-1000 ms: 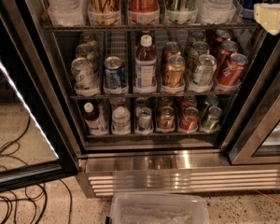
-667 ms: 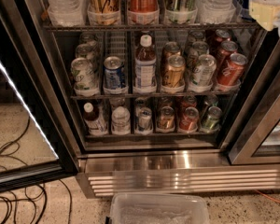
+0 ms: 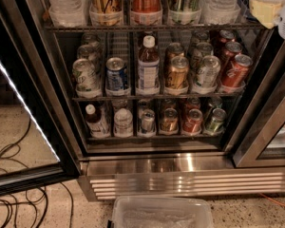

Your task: Pick pepsi can from top shelf of fridge

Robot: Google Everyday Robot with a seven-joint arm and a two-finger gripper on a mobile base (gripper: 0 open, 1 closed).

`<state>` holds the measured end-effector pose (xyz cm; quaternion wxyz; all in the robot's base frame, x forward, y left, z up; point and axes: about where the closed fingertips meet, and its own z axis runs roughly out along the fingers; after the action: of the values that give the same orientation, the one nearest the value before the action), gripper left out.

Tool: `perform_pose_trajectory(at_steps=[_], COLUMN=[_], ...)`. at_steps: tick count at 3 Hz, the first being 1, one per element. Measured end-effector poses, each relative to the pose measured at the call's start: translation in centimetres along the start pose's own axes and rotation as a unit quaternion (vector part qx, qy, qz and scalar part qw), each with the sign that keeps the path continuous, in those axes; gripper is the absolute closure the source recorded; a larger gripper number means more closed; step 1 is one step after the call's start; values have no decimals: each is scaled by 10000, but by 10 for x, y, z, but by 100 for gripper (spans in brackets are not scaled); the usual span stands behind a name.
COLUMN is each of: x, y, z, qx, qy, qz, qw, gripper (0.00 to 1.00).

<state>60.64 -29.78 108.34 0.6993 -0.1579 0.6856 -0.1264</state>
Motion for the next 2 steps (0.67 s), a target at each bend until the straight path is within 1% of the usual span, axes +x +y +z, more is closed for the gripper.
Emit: perform_pose_trajectory(at_steps=[2], x=[-1], y=[4], z=[23], qx=[24], qy=[-177], qz=[42], qw=[9998], gripper=[36])
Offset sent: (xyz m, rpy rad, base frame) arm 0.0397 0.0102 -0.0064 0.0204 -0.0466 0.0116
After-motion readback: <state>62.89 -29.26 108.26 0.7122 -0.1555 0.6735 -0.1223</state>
